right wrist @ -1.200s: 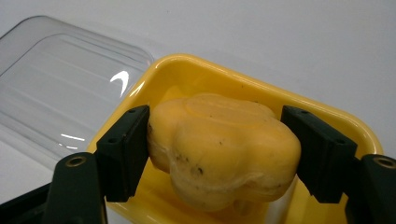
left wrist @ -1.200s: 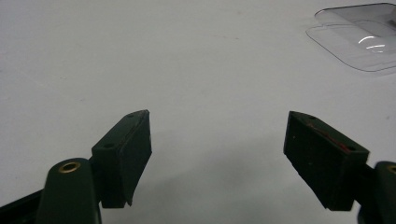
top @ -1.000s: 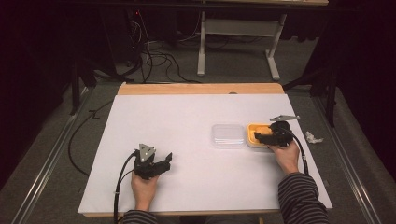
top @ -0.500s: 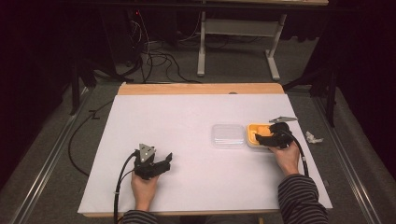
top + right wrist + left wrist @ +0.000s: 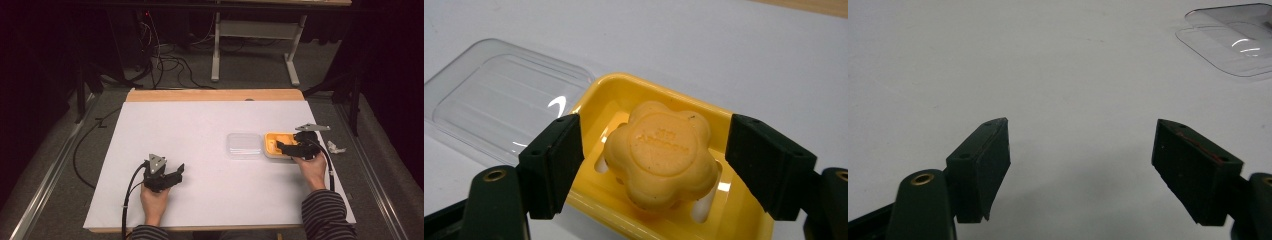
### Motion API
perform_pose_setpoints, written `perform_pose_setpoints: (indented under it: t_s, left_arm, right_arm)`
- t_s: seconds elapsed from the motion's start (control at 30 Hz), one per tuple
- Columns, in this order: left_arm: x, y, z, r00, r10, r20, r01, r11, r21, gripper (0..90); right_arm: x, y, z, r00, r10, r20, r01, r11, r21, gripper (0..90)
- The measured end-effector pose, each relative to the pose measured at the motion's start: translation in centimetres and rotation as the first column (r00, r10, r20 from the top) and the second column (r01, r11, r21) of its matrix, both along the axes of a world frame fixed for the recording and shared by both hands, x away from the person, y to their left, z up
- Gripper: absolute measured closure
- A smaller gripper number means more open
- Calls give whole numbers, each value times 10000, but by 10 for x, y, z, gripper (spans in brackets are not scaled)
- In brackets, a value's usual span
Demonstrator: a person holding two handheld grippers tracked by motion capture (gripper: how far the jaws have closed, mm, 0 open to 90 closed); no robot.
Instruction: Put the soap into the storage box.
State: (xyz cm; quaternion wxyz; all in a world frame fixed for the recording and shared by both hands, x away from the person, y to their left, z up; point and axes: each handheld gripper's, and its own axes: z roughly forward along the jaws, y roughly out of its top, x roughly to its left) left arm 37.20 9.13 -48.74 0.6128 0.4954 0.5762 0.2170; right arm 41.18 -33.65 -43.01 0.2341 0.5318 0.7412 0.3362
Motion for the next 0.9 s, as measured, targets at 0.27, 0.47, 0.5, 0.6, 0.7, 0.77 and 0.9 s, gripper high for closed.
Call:
perform_pose_setpoints:
  t_s: [0.27,0.47,0.5,0.6,0.7,0.77,0.9]
  left_arm:
    - [0,0,0,10000,-14,18,14,10000,-26,238]
    - [0,0,0,10000,-27,32,27,10000,-30,238]
    - [0,0,0,10000,-25,30,25,10000,-28,238]
    - [0,0,0,10000,-31,27,31,10000,-39,238]
    - [-1,0,0,10000,-60,31,60,10000,-68,237]
    - [-1,0,0,10000,-83,47,83,10000,-53,236]
    - [-1,0,0,10000,-82,47,83,10000,-53,236]
  right_arm:
    - [-12,-2,12,9985,58,543,-77,9994,343,270]
    - [-21,-6,19,9964,118,840,-170,9980,610,275]
    - [-22,-7,20,9963,138,848,-193,9978,635,276]
    - [-25,-9,22,9952,123,968,-191,9974,691,279]
    - [-29,-11,23,9956,53,938,-128,9968,795,281]
    - [-30,-12,24,9952,52,975,-125,9971,747,284]
    - [-33,-16,26,9938,181,1097,-281,9955,905,288]
